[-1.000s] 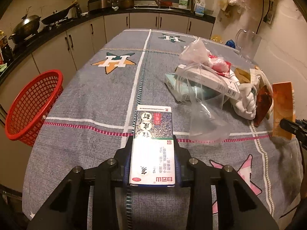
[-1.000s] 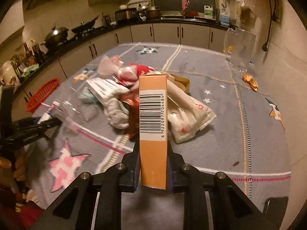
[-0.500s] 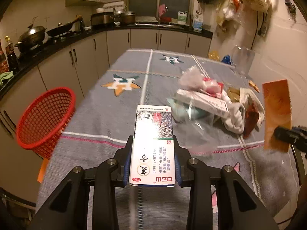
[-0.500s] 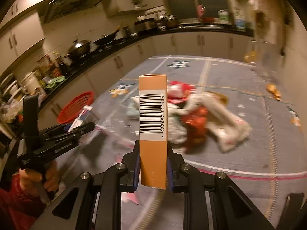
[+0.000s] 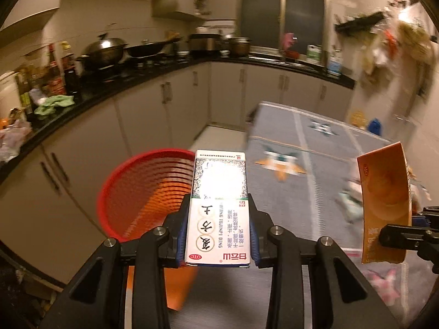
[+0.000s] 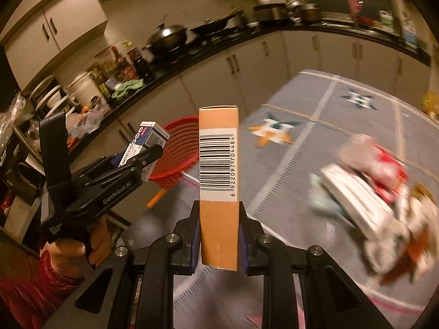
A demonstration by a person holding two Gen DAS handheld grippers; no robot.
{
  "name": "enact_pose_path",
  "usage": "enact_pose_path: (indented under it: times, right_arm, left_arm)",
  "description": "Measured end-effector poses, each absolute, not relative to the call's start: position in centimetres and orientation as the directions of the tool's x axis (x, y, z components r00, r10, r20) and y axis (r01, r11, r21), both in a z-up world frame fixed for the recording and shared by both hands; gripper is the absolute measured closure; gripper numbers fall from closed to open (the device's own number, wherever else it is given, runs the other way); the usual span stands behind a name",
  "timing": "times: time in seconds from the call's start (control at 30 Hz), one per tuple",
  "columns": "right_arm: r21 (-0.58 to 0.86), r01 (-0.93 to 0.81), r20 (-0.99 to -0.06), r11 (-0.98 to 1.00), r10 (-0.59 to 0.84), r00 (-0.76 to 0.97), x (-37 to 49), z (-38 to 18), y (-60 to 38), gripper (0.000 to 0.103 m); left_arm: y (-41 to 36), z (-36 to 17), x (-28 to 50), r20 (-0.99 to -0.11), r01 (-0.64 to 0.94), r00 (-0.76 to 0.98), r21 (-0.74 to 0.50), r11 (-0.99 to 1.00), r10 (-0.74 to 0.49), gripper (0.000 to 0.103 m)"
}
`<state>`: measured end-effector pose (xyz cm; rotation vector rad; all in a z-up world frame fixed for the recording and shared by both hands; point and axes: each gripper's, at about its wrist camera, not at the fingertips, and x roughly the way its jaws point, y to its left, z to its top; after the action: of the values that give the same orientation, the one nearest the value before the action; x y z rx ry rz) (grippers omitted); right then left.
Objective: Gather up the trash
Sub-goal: 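Carry both boxes to the red basket and open both grippers over it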
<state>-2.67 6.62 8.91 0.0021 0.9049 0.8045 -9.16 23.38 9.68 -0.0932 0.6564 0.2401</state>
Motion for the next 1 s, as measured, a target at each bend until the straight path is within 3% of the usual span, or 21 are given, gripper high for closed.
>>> enact_pose_path:
  times: [0.2, 0.6, 0.67, 0.73, 0.77, 1.0]
  right_arm:
    - [0.35, -0.658, -0.718, 0.667, 0.642, 0.269, 0.9, 7.8, 15.0, 0.078]
    - [0.384, -0.627, -0.756, 0.677, 0.621, 0.208, 6.6, 4.6, 24.7, 0.078]
    - [0.397, -0.619, -0.755, 0.678, 0.624, 0.2, 7.0, 4.2, 25.1, 0.074]
    - [0.406, -0.606, -0.75, 0.684, 0.628, 0.207, 7.4, 4.2, 25.1, 0.058]
    - [0.412, -0.604, -0.743, 0.682, 0.635, 0.21, 7.4, 4.2, 24.7, 0.051]
    - [0.421, -0.59, -0.712, 0.689, 0.654, 0.255, 6.3, 5.7, 21.0, 0.051]
  left_arm:
    - [28.5, 8.3, -7.7, -0.638, -0.319, 0.723, 0.028, 0.947, 0.263, 0.069]
    - [33.8, 5.0, -4.5, -0.699, -0.379, 0.663, -0.007, 0.925, 0.266, 0.068]
    - [34.2, 4.7, -4.2, -0.705, -0.385, 0.66, -0.021, 0.923, 0.259, 0.058]
    - [34.5, 4.6, -4.3, -0.703, -0.408, 0.657, -0.027, 0.913, 0.273, 0.033]
    - [34.7, 4.6, -4.5, -0.698, -0.417, 0.66, -0.033, 0.908, 0.277, 0.033]
    - [34.0, 5.5, -5.7, -0.686, -0.405, 0.678, -0.049, 0.913, 0.263, 0.033]
